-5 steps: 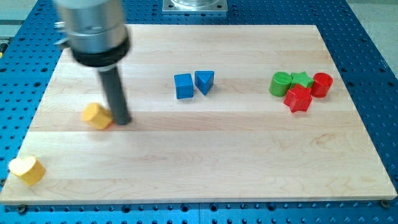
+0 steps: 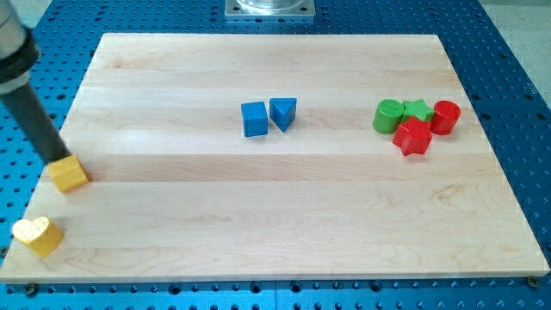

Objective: Move the hexagon above the heart

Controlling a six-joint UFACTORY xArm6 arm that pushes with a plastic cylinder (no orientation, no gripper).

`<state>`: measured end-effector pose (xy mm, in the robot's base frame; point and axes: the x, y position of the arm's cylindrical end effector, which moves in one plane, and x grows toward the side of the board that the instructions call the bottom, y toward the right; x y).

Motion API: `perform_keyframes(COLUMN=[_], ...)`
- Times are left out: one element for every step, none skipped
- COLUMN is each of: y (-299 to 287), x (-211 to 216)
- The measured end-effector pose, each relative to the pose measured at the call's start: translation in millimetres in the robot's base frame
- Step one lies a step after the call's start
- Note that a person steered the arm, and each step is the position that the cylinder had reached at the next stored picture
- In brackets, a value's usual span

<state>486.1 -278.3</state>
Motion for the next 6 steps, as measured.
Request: perform_keyframes(y=[24.4, 66.7, 54.1, 46.6, 62.1, 62.1], x=[0.5, -10.2, 22.6, 24.9, -17.2, -46.0])
